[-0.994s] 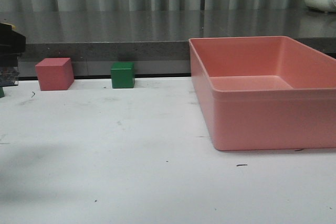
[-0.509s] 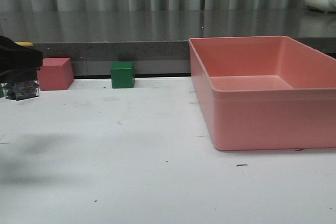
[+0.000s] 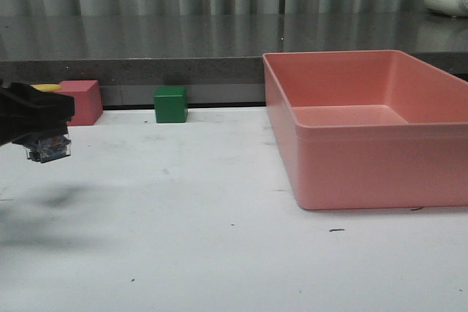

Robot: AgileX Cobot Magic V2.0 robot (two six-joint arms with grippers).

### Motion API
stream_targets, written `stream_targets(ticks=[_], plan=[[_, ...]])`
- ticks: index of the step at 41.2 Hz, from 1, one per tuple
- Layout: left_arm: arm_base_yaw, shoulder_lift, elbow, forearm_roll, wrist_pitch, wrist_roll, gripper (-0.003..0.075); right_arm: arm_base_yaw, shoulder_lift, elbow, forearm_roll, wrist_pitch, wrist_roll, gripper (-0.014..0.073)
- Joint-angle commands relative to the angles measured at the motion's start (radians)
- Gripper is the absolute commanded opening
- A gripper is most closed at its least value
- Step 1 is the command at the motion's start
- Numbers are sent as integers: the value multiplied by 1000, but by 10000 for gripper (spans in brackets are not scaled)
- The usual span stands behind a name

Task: Place and stand button with both arms
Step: 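Lift the button with the left gripper and carry it toward the table edge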

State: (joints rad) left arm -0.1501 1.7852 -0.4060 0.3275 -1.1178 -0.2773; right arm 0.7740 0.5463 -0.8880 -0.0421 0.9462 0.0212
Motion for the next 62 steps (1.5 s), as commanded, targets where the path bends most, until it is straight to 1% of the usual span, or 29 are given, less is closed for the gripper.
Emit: stream_targets(ticks=[1,8,13,21,26,43,45,47,50,52,55,58,62], plan=[[3,3,-19,-32,-171,2,187,-2,5,-21,-11,-67,-10,469],[3,58,-19,-70,-217,7,187,-2,5,-21,-11,-67,-10,469],[3,86,-21,-72,-235,46,187,-2,5,-21,-11,-67,-10,469],[3,101,-21,-72,-246,60,187,-2,5,-21,-11,-67,-10,469],[3,104,-21,-72,-246,104,187,-2,5,-21,-11,-67,-10,469],[3,104,-8,-72,-248,104,196,-2,5,-21,-11,-67,-10,469],[3,104,-6,-72,-248,104,213,-2,5,-21,-11,-67,-10,469],[3,104,-2,-72,-248,104,251,-2,5,-21,-11,-67,-10,469],[3,102,7,-72,-248,104,341,-2,5,-21,-11,-67,-10,469],[3,102,16,-72,-248,104,424,-2,5,-21,-11,-67,-10,469],[3,100,28,-72,-248,104,501,-2,5,-21,-11,-67,-10,469],[3,86,48,-70,-248,104,538,-2,5,-21,-11,-67,-10,469],[3,39,89,-70,-248,104,536,-2,5,-21,-11,-67,-10,469]])
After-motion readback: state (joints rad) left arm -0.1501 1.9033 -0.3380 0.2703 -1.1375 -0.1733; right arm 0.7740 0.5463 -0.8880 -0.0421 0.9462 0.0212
